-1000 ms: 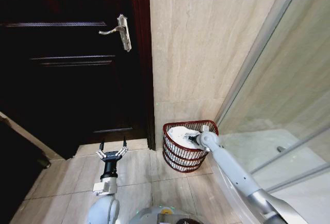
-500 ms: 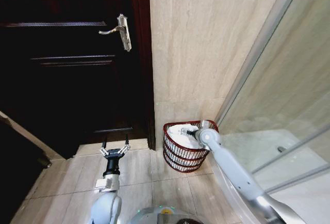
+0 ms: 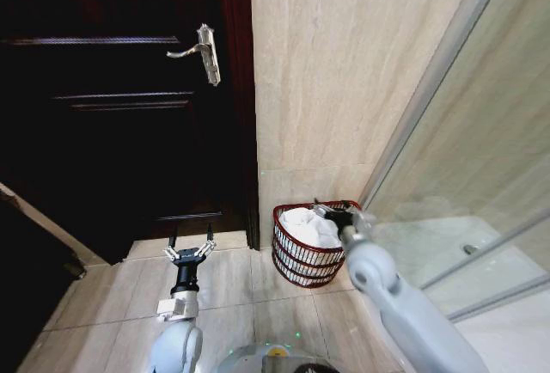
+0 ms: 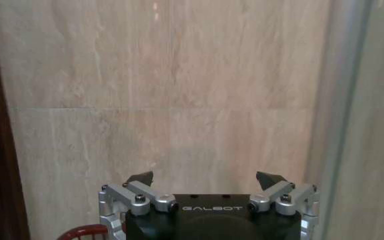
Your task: Discard the used towel into the hamper.
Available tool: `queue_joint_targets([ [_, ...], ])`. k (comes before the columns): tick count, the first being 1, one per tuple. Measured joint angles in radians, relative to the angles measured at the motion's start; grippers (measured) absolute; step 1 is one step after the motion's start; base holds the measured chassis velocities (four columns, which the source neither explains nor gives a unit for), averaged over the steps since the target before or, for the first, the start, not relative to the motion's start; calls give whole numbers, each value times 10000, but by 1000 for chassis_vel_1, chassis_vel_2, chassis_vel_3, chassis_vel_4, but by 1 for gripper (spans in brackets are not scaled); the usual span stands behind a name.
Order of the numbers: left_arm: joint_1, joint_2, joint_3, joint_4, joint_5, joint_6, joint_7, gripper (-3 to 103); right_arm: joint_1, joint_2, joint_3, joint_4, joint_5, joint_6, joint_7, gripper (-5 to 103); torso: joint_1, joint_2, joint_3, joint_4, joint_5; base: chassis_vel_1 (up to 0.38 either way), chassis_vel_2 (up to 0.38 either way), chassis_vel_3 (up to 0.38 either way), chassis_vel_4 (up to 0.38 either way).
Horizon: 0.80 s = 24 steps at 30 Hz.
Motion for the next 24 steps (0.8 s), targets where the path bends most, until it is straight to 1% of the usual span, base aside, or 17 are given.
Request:
queue_joint_targets([
  [3,35,1,-9,36,-116,-49,4,100,-1066,457,260,377,-1468,842,-277,100,0,0,0,2,-2,0,0,0,0],
  [4,35,1,-9,36,-116,-49,4,100,-1066,457,260,377,-1468,842,-277,100,0,0,0,2,-2,0,0,0,0],
  [6,35,27,-48,-30,-292,-24,7,100,-1616,808,330,716,-2280,1231,-375,100,0,0,0,5,-5,0,0,0,0],
  [7,20,76,-75,-135,-384,76,21,100,-1886,1029,377,852,-2748,1415,-393,100,-1,0,0,5,-3,0,0,0,0],
  [8,20,76,-75,-135,-384,76,21,100,-1886,1029,377,852,-2748,1415,-393,100,-1,0,0,5,-3,0,0,0,0],
  [9,3,112,-88,-198,-418,152,28,100,-2071,1157,408,879,-3100,1521,-380,100,-1,0,0,5,-2,0,0,0,0],
  [12,-94,291,-97,-342,-483,462,66,100,-2714,1593,897,637,-4033,2248,-309,100,0,0,0,5,-2,0,0,0,0],
  [13,-94,291,-97,-342,-483,462,66,100,-2714,1593,897,637,-4033,2248,-309,100,0,0,0,5,-2,0,0,0,0],
  [14,-115,356,-109,-373,-505,548,128,100,-2912,1733,1234,516,-4198,2486,-373,100,0,0,1,4,-1,0,0,0,0],
  [16,-128,558,-125,-437,-669,714,322,100,-3232,2067,2006,407,-4413,2861,-867,100,0,-1,1,3,-3,0,0,0,0],
  [17,-128,558,-125,-437,-669,714,322,100,-3232,2067,2006,407,-4413,2861,-867,100,0,-1,1,3,-3,0,0,0,0],
  [18,-132,690,-141,-456,-790,797,411,100,-3363,2218,2365,412,-4430,2962,-1318,100,0,-1,1,3,-2,0,0,0,0],
  [19,-135,925,-201,-498,-1014,949,528,100,-3447,2353,2748,432,-4402,3008,-1884,100,0,-1,1,2,-3,0,0,0,0],
  [20,-147,1142,-269,-557,-1276,1119,607,100,-3457,2407,2993,442,-4320,3027,-2188,100,0,-1,1,4,-4,0,0,0,0],
  [21,-156,1309,-308,-620,-1476,1288,636,100,-3459,2417,3122,442,-4227,3030,-2317,100,0,-1,1,5,-3,0,0,0,0],
  [22,-156,1309,-308,-620,-1476,1288,636,100,-3459,2417,3122,442,-4227,3030,-2317,100,0,-1,1,5,-3,0,0,0,0],
  [24,-210,1829,-373,-855,-2062,1791,648,100,-3504,2480,3466,456,-3864,2992,-2658,100,0,-1,1,6,-3,0,0,0,0],
])
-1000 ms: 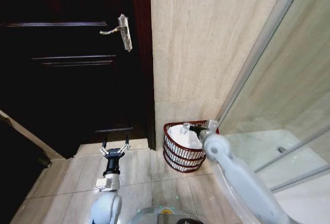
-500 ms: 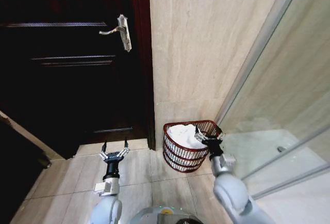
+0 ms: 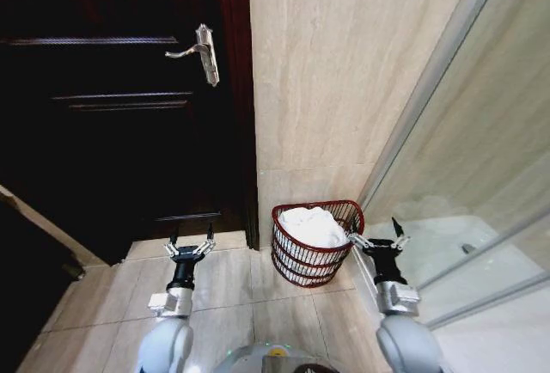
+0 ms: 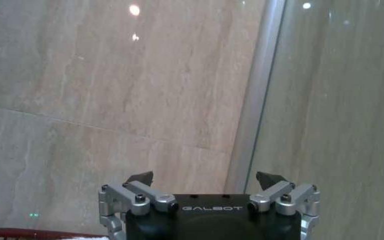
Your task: Discard the used towel into the hamper.
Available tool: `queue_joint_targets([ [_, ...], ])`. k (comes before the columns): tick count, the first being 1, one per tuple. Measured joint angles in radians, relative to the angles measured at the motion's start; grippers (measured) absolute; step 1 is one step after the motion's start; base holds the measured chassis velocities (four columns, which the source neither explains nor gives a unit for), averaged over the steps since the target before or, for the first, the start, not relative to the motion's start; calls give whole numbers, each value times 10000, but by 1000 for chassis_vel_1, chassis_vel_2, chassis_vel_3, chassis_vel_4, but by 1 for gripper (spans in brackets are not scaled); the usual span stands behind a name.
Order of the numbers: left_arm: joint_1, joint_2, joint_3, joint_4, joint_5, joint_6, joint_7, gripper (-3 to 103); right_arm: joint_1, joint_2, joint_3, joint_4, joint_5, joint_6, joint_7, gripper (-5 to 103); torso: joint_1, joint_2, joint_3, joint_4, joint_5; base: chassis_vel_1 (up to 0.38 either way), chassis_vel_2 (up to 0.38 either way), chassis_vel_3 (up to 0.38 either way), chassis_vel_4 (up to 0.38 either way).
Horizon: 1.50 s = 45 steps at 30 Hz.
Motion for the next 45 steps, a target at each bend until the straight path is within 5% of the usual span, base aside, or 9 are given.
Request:
queue_joint_targets([
  [5,-200,820,-83,-482,-497,886,-11,100,-290,342,346,296,461,-245,-494,100,0,0,0,-1,1,0,0,0,0],
  [10,-335,866,-101,-569,-447,1208,-205,100,-695,655,695,602,608,-244,-886,100,0,0,0,-3,1,0,0,0,0],
  [29,-257,164,-22,-536,206,1250,-319,100,-1025,21,663,1180,1496,-641,-617,100,1,0,0,-2,2,21,-20,-22,18],
  [45,-297,4,148,-544,526,875,-408,100,-1277,47,843,863,1569,-94,-618,100,1,0,0,-3,1,56,-9,-11,47],
])
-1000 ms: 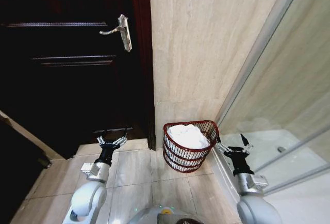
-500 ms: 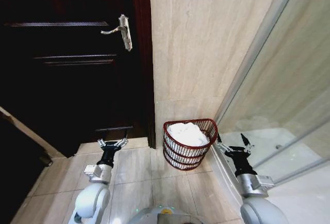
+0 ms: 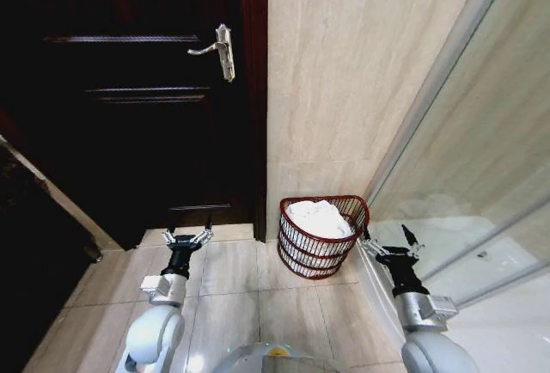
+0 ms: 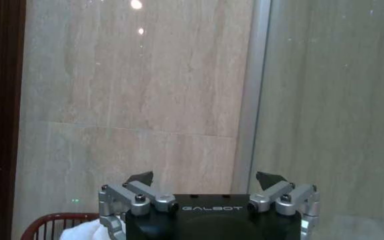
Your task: Discard the used towel into the hamper.
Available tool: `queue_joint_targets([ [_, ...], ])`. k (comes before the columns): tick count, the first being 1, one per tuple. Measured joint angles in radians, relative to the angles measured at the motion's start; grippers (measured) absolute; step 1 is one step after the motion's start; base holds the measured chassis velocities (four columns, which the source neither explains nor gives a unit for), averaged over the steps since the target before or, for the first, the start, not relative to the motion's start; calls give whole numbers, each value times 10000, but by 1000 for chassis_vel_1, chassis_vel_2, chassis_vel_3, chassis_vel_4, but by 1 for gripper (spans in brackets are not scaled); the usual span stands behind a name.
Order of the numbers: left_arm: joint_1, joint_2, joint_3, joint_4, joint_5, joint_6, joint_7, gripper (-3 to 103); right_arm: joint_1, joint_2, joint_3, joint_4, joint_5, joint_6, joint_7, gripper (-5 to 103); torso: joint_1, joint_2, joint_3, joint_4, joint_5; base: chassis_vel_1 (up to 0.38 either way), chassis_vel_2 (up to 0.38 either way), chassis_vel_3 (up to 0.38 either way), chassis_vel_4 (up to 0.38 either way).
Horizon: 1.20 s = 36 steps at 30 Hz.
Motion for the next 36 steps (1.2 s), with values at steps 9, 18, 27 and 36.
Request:
queue_joint_targets([
  [9,123,-146,-8,-142,156,-12,-1,100,-14,-111,-10,-120,18,154,-12,100,0,0,0,2,1,61,-52,-63,67],
  [18,226,-189,-3,-319,292,223,47,100,-78,-83,-28,-136,25,355,-11,100,-2,0,-1,0,1,101,-113,-102,98],
  [27,262,-221,-6,-314,435,204,70,100,-118,-73,-64,-205,22,494,-11,100,-2,0,0,1,0,105,-57,-56,99],
  [36,278,-217,-10,-267,443,75,76,100,-76,-17,-236,-236,-58,528,-23,100,-1,0,0,1,0,133,-17,-26,139],
])
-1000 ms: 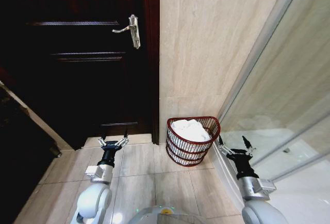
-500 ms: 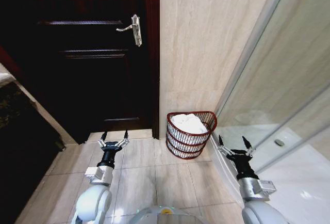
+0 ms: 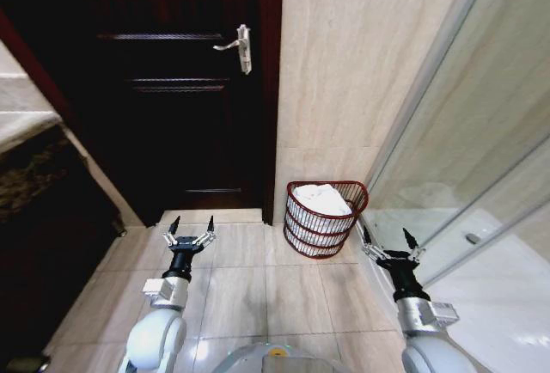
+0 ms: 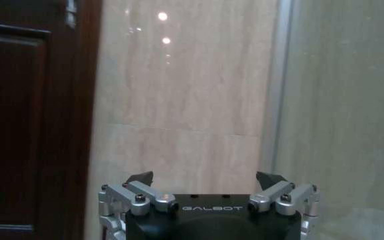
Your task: Discard the used towel into the hamper.
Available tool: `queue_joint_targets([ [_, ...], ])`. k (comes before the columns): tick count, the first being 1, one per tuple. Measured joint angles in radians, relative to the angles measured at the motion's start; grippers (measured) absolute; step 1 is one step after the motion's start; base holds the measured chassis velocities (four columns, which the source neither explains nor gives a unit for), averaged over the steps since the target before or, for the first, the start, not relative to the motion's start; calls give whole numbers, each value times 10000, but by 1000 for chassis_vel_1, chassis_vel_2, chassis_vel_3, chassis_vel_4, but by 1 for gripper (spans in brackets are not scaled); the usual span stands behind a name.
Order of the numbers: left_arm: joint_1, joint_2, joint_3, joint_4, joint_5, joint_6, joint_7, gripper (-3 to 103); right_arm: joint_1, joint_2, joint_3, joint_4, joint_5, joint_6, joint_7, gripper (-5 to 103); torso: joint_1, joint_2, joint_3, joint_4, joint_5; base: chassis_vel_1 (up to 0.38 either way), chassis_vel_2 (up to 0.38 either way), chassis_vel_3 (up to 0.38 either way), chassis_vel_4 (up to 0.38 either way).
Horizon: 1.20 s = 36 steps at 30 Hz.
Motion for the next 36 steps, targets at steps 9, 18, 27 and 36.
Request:
queue_joint_targets([
  [9,-60,-34,19,170,229,-26,-127,100,253,-20,131,-142,153,85,124,100,0,0,1,2,-1,78,34,35,83],
  [18,-204,-57,136,77,269,244,-201,100,397,-55,456,234,299,-355,154,100,75,209,133,3,0,0,0,0,0],
  [27,-543,39,98,39,471,1128,-516,100,1299,166,858,726,852,-1978,172,100,188,555,365,3,0,0,0,0,0],
  [36,-1314,265,215,-474,-131,2472,-469,100,2710,276,1360,118,358,-2607,-47,100,333,938,603,6,2,0,0,0,0],
])
